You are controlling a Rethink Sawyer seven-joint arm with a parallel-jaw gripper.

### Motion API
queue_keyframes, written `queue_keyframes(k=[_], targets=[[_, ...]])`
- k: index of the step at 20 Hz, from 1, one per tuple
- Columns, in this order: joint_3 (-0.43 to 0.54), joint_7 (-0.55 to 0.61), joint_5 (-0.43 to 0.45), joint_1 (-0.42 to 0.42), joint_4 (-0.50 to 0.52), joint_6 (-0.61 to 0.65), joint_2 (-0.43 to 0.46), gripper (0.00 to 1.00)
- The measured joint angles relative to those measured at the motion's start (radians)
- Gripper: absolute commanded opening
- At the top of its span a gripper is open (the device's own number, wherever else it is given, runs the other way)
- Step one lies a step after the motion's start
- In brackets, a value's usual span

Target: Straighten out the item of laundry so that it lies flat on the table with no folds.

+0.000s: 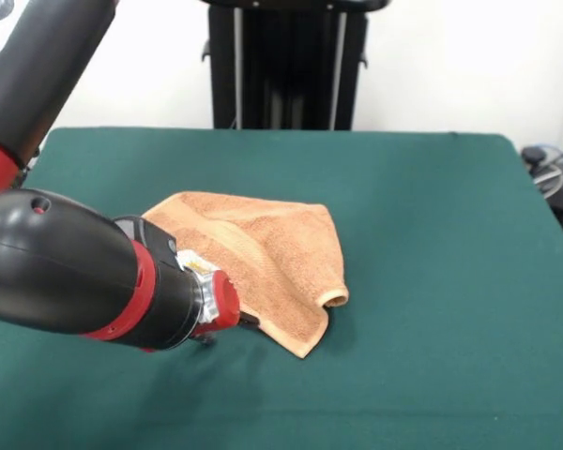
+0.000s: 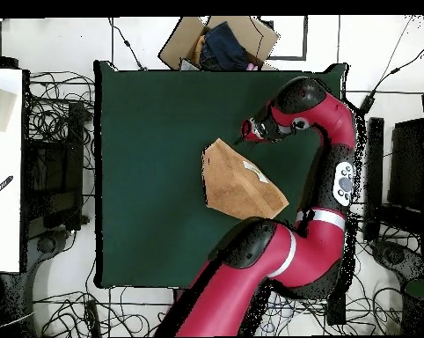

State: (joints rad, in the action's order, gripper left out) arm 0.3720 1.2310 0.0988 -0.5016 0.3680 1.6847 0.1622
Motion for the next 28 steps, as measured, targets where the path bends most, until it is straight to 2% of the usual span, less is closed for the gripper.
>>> queue_keyframes(k=[12, 28], targets=[[0.000, 0.000, -0.015, -0.014, 0.095, -0.055, -0.038, 1.00], [0.003, 0.000, -0.067, -0.062, 0.186, -0.058, -0.046, 1.00]])
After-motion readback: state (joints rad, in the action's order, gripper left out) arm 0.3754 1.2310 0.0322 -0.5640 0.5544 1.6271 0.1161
